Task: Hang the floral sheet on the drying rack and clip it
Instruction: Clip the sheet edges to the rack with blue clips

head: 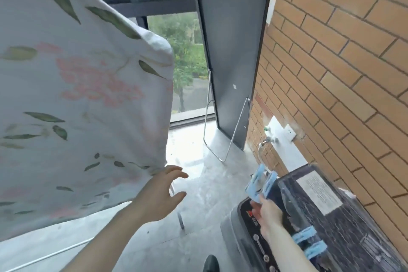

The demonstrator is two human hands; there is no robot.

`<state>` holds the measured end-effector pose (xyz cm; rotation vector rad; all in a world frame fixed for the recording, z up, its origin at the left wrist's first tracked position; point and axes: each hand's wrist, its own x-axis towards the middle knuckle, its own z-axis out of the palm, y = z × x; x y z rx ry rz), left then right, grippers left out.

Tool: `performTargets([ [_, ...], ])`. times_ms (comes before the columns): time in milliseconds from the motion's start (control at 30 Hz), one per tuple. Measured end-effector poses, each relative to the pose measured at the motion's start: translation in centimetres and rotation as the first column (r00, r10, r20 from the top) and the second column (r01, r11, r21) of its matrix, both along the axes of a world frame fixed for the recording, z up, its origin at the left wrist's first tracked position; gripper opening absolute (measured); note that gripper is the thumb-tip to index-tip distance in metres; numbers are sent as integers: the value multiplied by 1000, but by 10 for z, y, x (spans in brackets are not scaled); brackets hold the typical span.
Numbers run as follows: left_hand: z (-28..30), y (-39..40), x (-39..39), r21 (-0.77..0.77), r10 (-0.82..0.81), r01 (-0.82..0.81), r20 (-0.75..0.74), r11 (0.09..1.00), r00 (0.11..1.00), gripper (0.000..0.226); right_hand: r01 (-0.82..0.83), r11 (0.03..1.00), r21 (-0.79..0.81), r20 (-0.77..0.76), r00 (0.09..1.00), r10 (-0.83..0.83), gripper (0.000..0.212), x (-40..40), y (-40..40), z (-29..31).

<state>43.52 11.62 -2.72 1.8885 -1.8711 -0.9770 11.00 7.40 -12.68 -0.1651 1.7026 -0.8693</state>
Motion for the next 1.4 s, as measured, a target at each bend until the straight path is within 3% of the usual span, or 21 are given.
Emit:
performTargets([
  [100,12,12,14,-9,160,-161,-75,987,984,41,-339,934,-115,108,930,351,17,63,-9,39],
  [200,31,47,41,48,423,-422,-195,905,885,56,-642,736,-216,129,728,673,21,135,1,84],
  [300,43,69,52,162,556,-535,-325,830,765,81,-753,584,-302,124,576,808,26,179,10,111],
  [434,57,139,104,203,674,-664,-433,720,599,54,-855,373,-361,122,353,928,28,277,61,141],
  [567,62,231,170,130,743,-809,-497,573,447,51,-886,192,-421,94,168,981,17,371,137,164],
  [634,65,259,187,139,742,-816,-522,561,421,51,-882,148,-448,83,124,989,19,396,156,170],
  [767,77,363,267,73,761,-892,-554,447,336,65,-880,-29,-475,14,-40,999,21,495,239,186],
  [934,89,456,341,63,747,-955,-639,288,183,29,-856,-209,-473,-131,-166,977,21,586,306,203],
  [1101,114,537,419,44,703,-987,-707,154,78,39,-790,-344,-508,-286,-223,932,15,680,347,237],
  [1201,125,579,475,-10,721,-999,-692,45,40,62,-729,-410,-548,-359,-238,902,13,740,360,258],
  [1301,134,609,513,-54,745,-998,-667,-13,26,54,-689,-447,-571,-413,-230,881,9,776,366,276],
  [1401,144,644,572,-108,765,-992,-644,-70,16,64,-629,-516,-582,-493,-231,839,9,836,374,287],
])
